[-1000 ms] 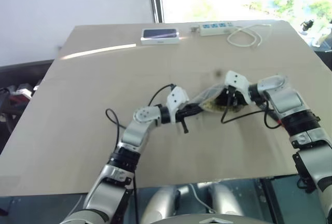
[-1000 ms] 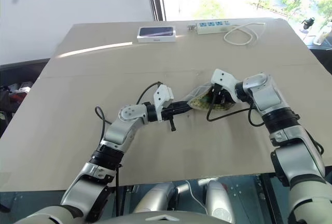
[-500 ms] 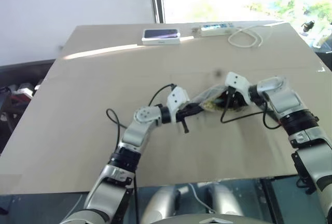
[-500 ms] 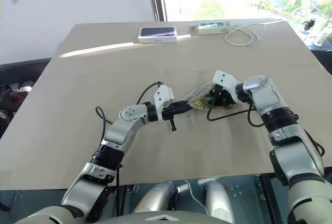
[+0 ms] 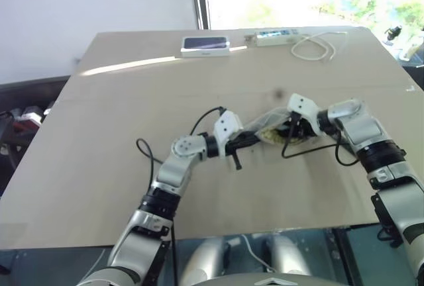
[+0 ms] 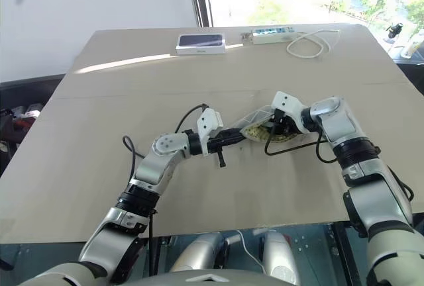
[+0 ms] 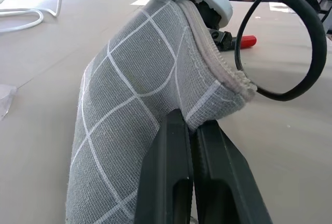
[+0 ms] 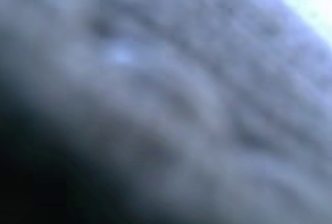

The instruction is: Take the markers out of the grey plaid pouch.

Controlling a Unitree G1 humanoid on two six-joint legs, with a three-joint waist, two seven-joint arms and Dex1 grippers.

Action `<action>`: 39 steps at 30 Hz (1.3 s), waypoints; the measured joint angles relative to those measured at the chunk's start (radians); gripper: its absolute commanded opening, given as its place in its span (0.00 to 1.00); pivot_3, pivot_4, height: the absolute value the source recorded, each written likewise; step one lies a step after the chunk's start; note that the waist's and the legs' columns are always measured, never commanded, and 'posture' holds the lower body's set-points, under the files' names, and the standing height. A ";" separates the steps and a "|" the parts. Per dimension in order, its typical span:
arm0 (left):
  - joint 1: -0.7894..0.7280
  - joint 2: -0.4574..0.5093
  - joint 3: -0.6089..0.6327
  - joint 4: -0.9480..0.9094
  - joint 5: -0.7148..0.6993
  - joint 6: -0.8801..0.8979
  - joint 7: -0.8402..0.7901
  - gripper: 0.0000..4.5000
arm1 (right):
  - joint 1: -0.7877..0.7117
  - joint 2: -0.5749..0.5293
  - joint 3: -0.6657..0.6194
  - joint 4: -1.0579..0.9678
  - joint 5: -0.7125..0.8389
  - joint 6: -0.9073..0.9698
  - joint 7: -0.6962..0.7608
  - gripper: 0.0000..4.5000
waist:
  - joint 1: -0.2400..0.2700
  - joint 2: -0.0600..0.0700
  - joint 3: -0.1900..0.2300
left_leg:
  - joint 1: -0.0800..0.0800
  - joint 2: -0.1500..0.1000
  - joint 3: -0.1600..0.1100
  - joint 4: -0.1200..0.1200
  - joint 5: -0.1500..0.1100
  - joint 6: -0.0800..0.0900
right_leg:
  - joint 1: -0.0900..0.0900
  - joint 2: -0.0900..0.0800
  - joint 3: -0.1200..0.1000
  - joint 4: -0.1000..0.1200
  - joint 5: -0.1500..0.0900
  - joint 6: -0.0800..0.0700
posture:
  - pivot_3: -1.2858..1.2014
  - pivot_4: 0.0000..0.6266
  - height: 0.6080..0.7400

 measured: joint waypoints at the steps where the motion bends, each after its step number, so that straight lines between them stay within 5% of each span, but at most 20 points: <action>1: 0.000 0.000 0.000 0.000 0.000 0.000 0.000 0.00 | 0.000 0.000 0.000 0.000 0.000 0.000 -0.001 0.18 | 0.000 0.000 0.000 | 0.000 0.000 0.000 0.000 0.000 0.000 | 0.000 0.000 0.000 0.000 0.000 0.000 | 0.52 0.24 1.00; 9: 0.000 -0.001 0.000 0.000 0.000 -0.002 0.001 0.00 | 0.034 -0.013 0.001 -0.074 -0.008 -0.006 -0.017 0.18 | 0.001 0.000 0.000 | -0.001 0.000 0.000 0.000 0.000 0.000 | -0.001 0.000 0.000 0.000 0.000 0.000 | 0.52 0.24 1.00; 26: 0.005 0.003 0.005 -0.001 0.027 -0.025 0.073 0.00 | 0.288 -0.110 -0.014 -0.616 -0.081 0.036 -0.170 0.18 | 0.013 0.000 0.002 | -0.007 0.000 0.000 -0.001 0.000 0.000 | -0.007 0.000 0.000 -0.001 0.000 0.000 | 0.52 0.24 1.00; 39: 0.001 0.002 0.023 -0.001 0.037 -0.040 0.119 0.00 | 0.399 -0.098 -0.124 -0.716 -0.043 -0.033 -0.325 0.18 | 0.013 0.000 0.002 | -0.006 0.000 0.000 -0.001 0.000 0.000 | -0.007 0.001 0.000 -0.001 0.000 0.000 | 0.52 0.24 1.00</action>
